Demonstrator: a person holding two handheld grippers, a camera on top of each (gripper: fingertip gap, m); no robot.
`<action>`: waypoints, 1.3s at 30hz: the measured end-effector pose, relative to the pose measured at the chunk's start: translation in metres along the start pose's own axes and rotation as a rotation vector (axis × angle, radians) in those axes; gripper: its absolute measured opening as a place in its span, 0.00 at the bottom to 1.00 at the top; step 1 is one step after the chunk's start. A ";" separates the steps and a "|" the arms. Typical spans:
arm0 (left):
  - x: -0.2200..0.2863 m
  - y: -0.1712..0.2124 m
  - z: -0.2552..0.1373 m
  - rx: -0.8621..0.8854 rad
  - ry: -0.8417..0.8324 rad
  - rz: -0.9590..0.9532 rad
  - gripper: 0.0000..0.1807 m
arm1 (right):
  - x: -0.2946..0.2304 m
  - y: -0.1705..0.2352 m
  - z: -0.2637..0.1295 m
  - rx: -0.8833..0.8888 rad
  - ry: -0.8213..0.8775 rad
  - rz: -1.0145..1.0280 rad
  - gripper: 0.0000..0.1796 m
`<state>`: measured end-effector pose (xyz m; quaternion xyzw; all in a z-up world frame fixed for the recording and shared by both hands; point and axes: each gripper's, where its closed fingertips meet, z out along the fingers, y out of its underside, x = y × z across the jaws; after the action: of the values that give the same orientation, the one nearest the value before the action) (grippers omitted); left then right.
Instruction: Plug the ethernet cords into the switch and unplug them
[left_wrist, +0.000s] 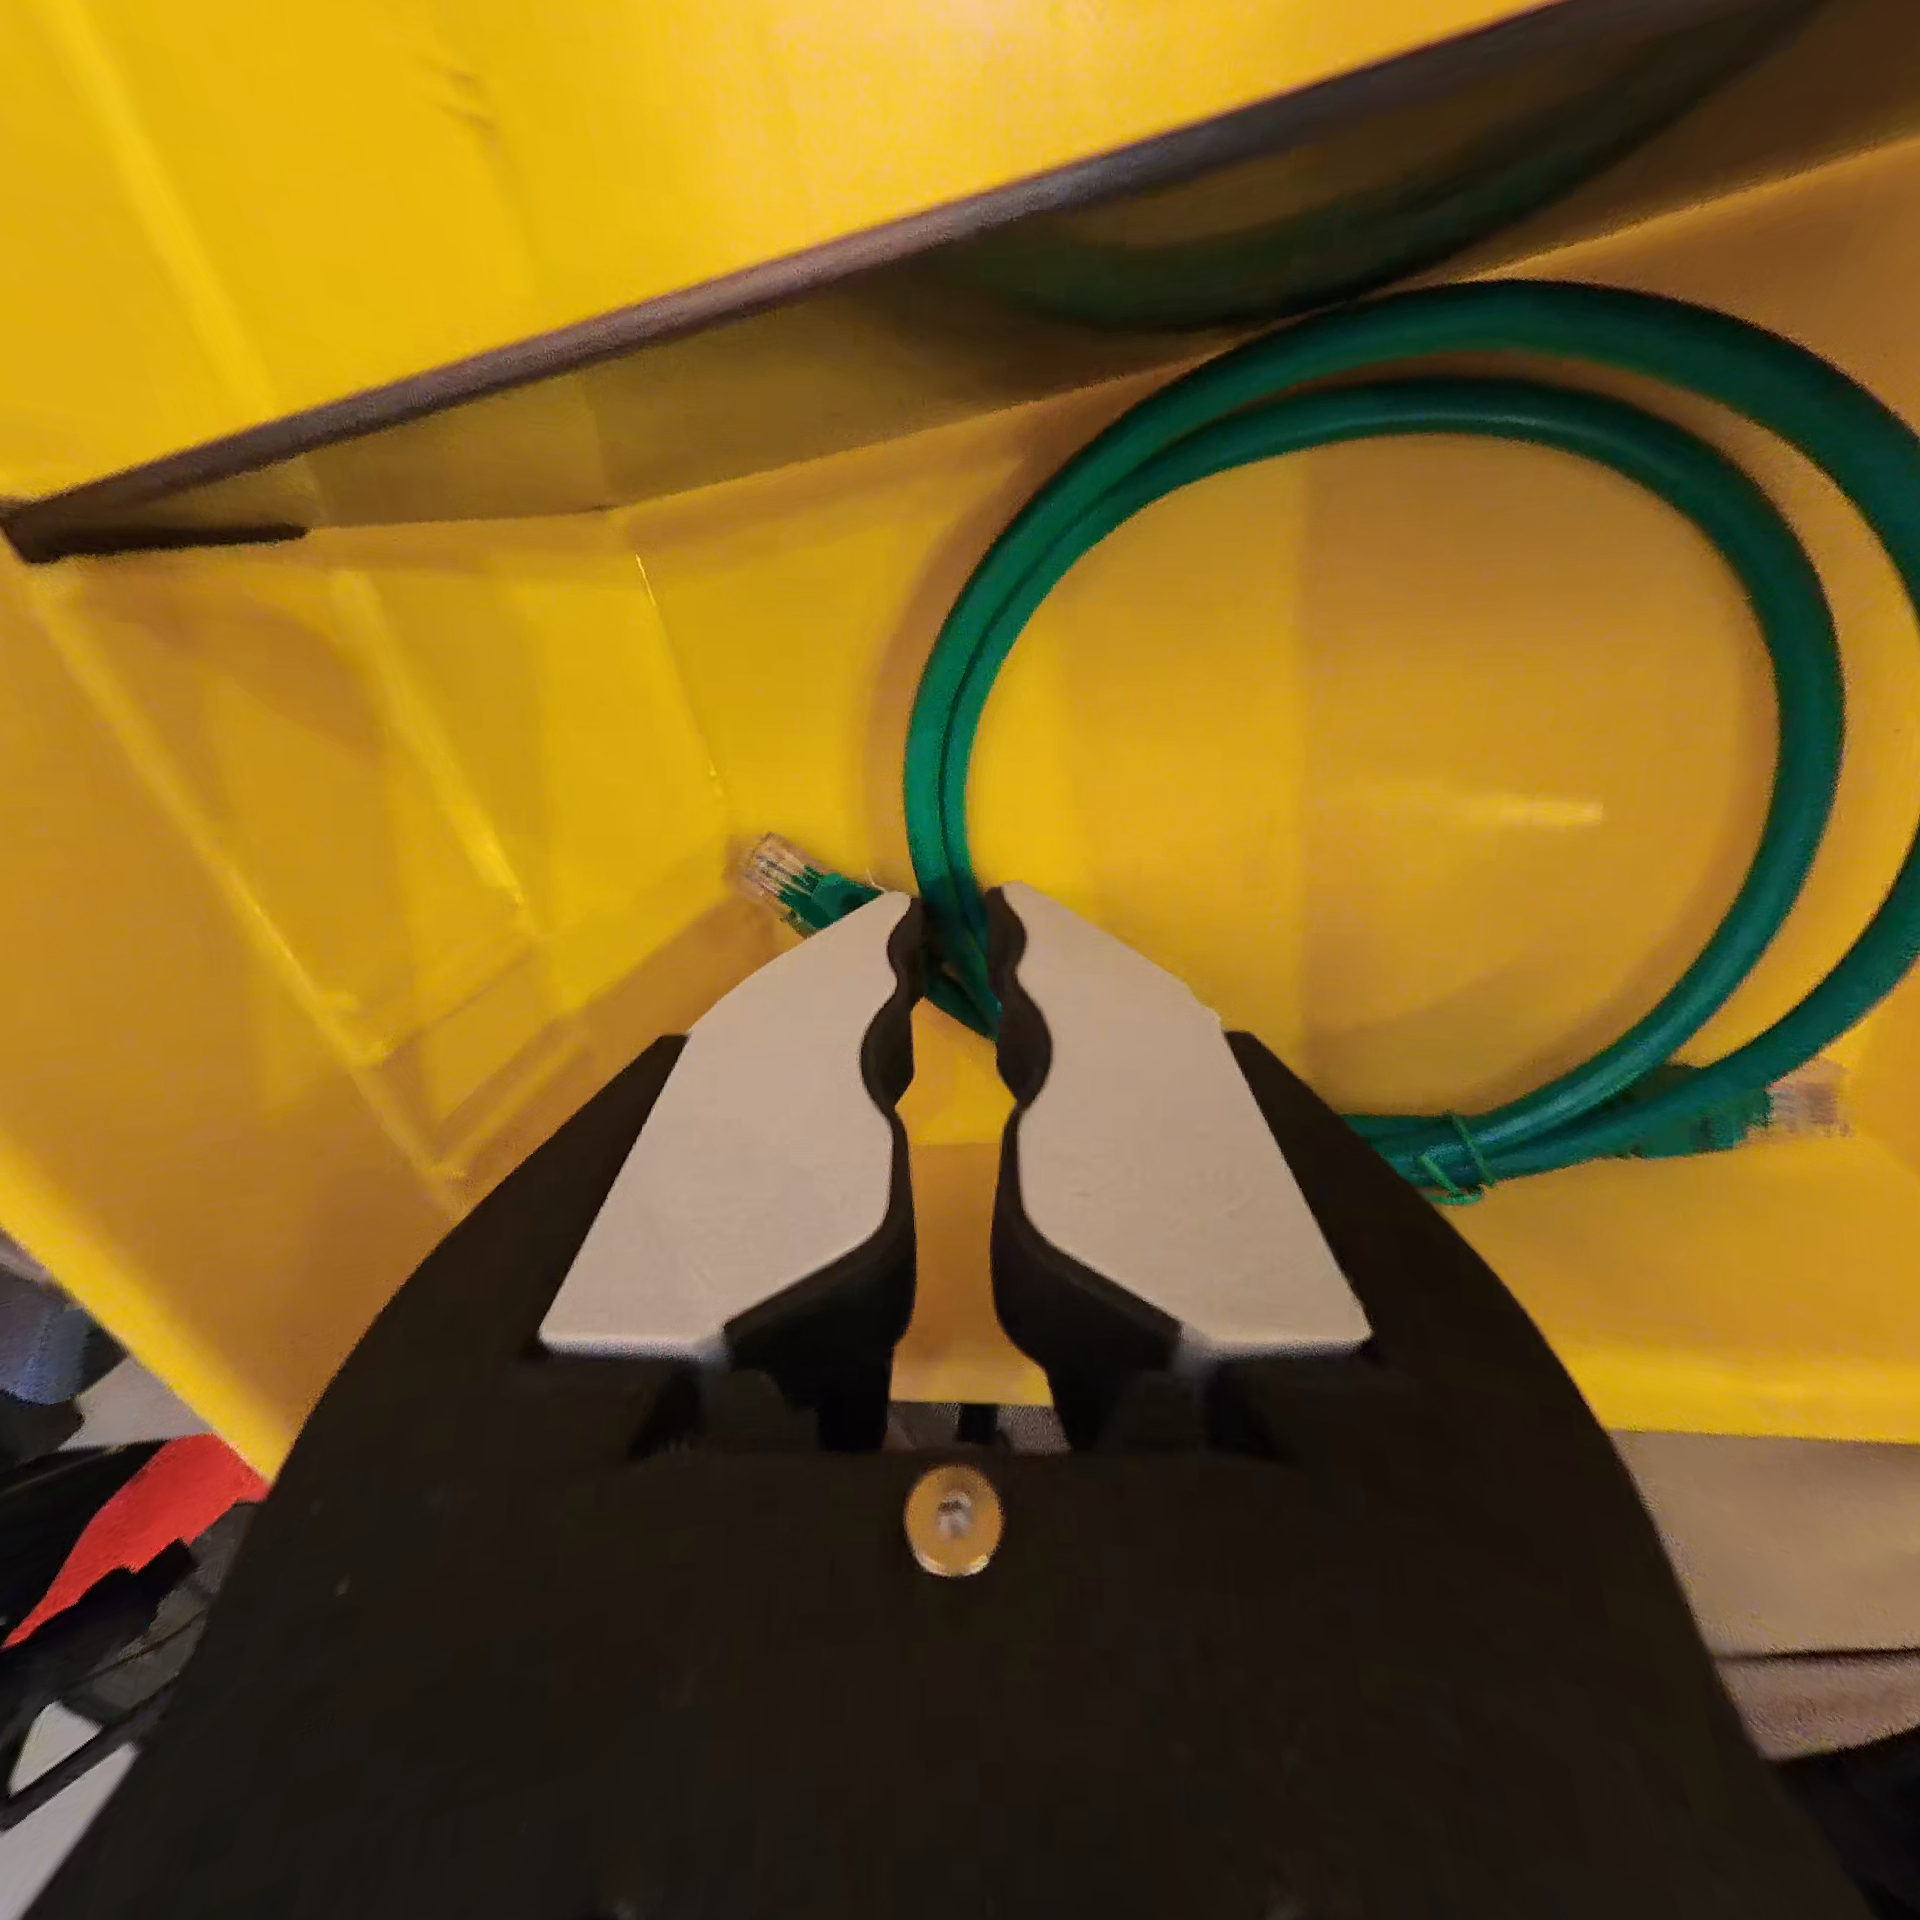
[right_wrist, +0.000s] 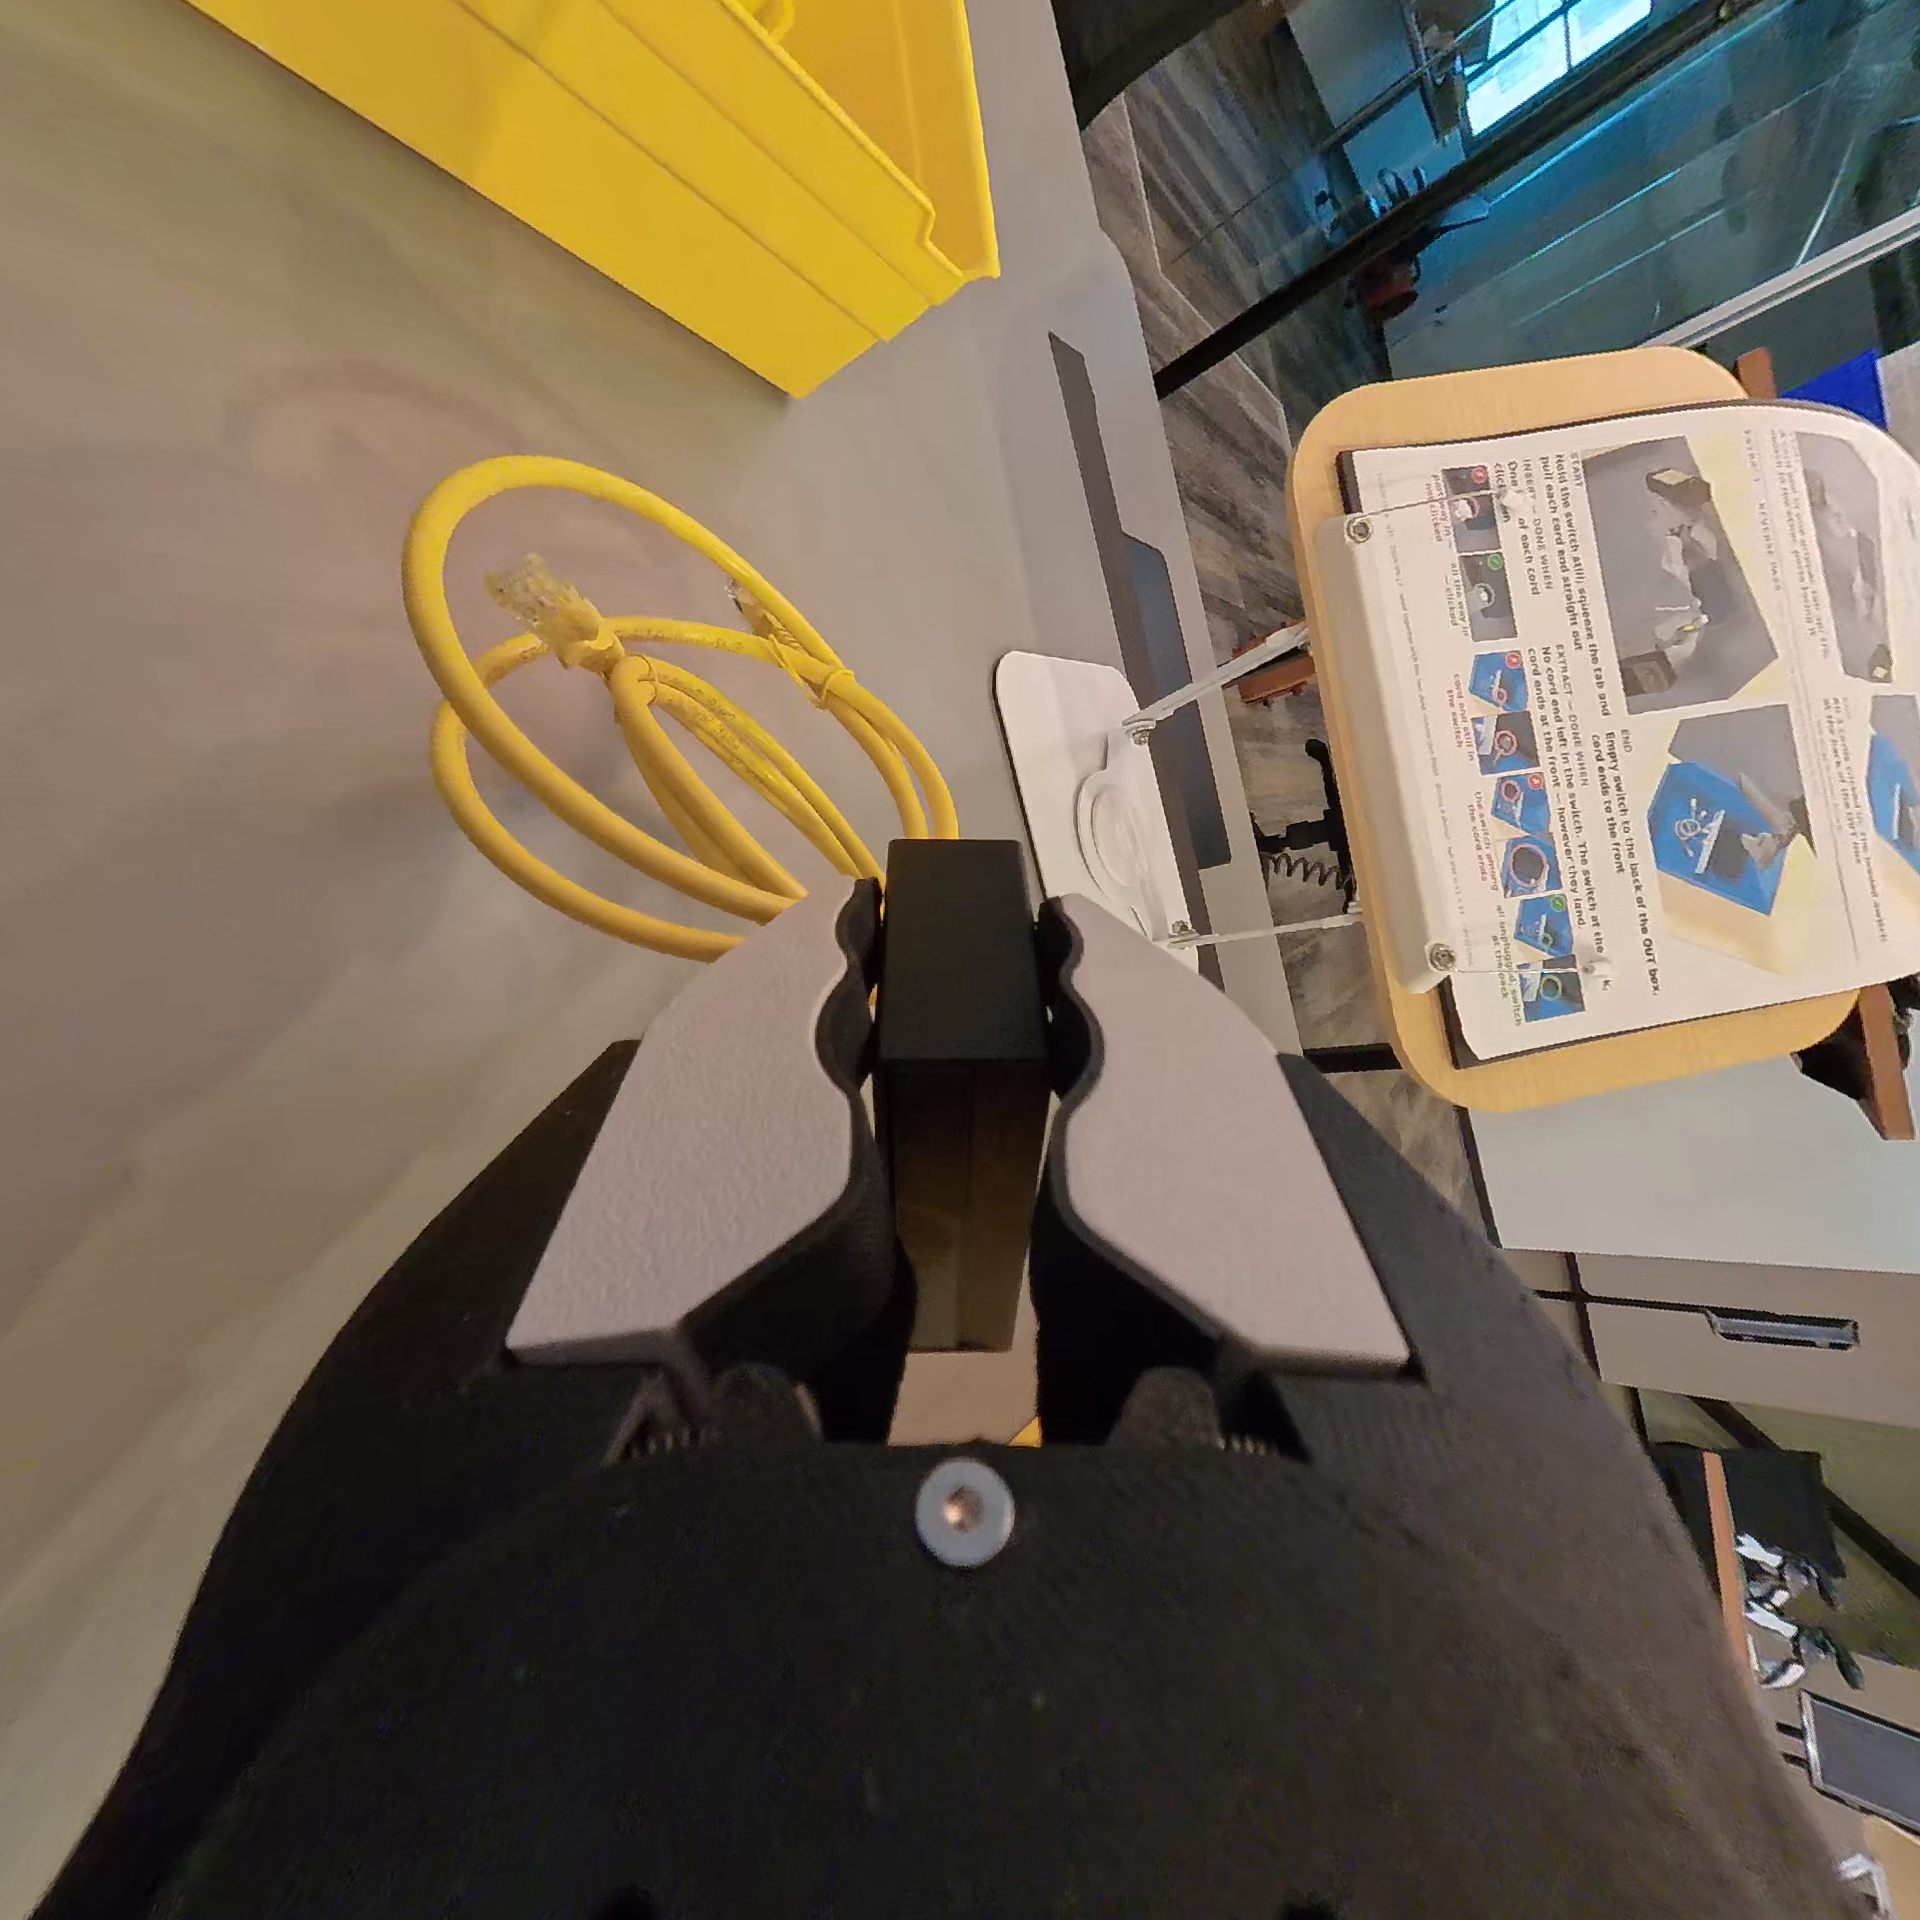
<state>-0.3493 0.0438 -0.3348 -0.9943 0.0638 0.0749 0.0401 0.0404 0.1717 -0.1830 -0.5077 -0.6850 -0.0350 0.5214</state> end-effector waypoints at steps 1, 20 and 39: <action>-0.001 0.000 0.000 0.011 0.005 0.006 0.05 | 0.000 0.000 0.000 0.004 0.002 0.004 0.16; 0.062 -0.084 -0.244 0.908 -0.019 0.501 0.03 | 0.009 0.011 -0.005 0.000 0.005 0.044 0.16; 0.264 -0.153 -0.076 0.486 0.041 1.058 0.06 | 0.007 0.068 -0.020 -0.109 -0.018 0.138 0.16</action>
<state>-0.0586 0.1566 -0.2898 -0.7908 0.5679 0.0486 0.2232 0.1035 0.1973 -0.2018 -0.5815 -0.6501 -0.0318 0.4880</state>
